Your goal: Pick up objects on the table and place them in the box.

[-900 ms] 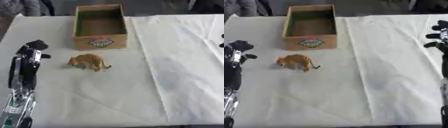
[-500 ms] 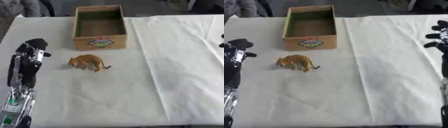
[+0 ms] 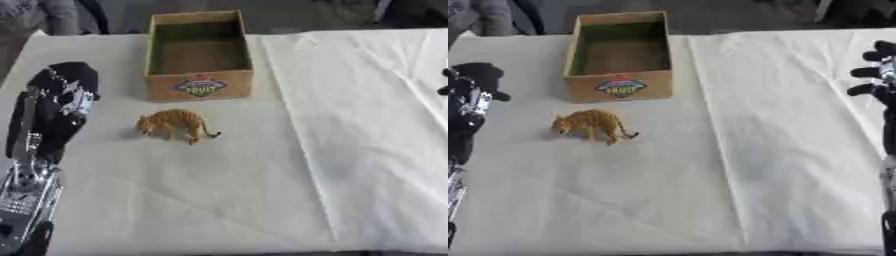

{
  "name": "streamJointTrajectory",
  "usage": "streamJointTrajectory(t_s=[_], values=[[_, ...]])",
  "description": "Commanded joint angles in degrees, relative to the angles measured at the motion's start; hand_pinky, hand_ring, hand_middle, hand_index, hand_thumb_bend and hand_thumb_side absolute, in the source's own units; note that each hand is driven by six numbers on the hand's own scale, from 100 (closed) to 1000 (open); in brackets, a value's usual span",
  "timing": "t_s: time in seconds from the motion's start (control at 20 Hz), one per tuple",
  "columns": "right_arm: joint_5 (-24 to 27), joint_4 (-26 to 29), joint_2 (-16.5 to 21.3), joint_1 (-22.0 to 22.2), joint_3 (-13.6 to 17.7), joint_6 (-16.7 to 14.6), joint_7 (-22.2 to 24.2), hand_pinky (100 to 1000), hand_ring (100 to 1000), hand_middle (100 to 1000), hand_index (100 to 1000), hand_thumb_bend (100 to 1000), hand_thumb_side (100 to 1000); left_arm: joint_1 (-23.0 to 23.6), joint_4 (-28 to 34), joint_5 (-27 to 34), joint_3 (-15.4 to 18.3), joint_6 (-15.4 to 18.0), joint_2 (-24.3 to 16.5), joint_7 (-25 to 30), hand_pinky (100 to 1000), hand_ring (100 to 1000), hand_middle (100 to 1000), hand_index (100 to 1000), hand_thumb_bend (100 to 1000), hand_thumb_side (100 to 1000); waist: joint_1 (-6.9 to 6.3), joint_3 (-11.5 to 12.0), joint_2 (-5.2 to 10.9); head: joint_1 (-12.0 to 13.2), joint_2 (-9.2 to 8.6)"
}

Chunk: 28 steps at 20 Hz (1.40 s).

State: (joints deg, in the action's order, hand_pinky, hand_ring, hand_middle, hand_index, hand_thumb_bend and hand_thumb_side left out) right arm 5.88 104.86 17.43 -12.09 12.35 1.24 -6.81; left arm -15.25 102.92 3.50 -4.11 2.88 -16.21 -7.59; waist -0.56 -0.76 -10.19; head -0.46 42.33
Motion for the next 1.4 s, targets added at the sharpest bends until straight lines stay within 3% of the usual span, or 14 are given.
streamJointTrajectory(t_s=[0.05, 0.3, 0.8, 0.95, 1.0, 1.2, 1.4], values=[[0.1, 0.5, 0.9, -0.5, 0.3, -0.1, 0.2, 472, 627, 669, 781, 100, 632, -1.0, 1.6, -0.6, -0.1, -0.3, -1.6, 0.3, 576, 795, 650, 721, 374, 371, -0.05, -0.2, 0.98, -0.1, 0.4], [0.0, 0.3, 1.4, 0.0, 0.2, 0.0, 0.3, 472, 627, 668, 781, 100, 633, -7.3, 1.1, -4.6, -6.4, -3.9, -7.9, 4.2, 624, 825, 684, 752, 440, 301, -0.94, -0.4, 1.58, -0.6, 0.64], [0.1, 0.1, 1.1, 0.0, -0.3, 0.1, 0.8, 472, 627, 668, 780, 100, 631, -18.1, -2.7, -13.9, -14.7, -10.9, -22.1, 13.5, 629, 798, 681, 772, 560, 221, -0.69, -1.5, 2.1, -0.1, 0.55], [0.1, 0.1, 1.1, 0.0, -0.3, 0.0, 0.8, 472, 627, 668, 780, 100, 631, -18.6, -2.8, -17.2, -14.4, -10.9, -22.4, 16.8, 629, 798, 681, 772, 560, 221, -0.62, -1.5, 2.11, -0.1, 0.55], [0.1, 0.0, 1.1, 0.0, -0.3, 0.1, 0.9, 472, 627, 667, 780, 100, 631, -18.8, -2.8, -18.2, -14.2, -10.8, -22.4, 17.9, 634, 779, 680, 775, 639, 186, -0.72, -1.6, 2.17, -0.1, 0.58], [0.1, -0.1, 1.2, 0.1, -0.6, 0.2, 1.2, 472, 627, 667, 779, 100, 632, -22.3, -7.5, -22.1, -18.4, -10.4, -23.2, 21.8, 630, 772, 672, 771, 647, 180, -0.97, -1.9, 2.43, -0.1, 0.74], [0.1, -0.2, 1.1, 0.2, -0.6, 0.2, 1.2, 472, 627, 667, 779, 100, 634, -23.7, -10.2, -26.1, -19.1, -9.1, -21.7, 25.8, 622, 760, 653, 757, 645, 168, -0.97, -1.9, 2.49, -0.3, 0.78]])
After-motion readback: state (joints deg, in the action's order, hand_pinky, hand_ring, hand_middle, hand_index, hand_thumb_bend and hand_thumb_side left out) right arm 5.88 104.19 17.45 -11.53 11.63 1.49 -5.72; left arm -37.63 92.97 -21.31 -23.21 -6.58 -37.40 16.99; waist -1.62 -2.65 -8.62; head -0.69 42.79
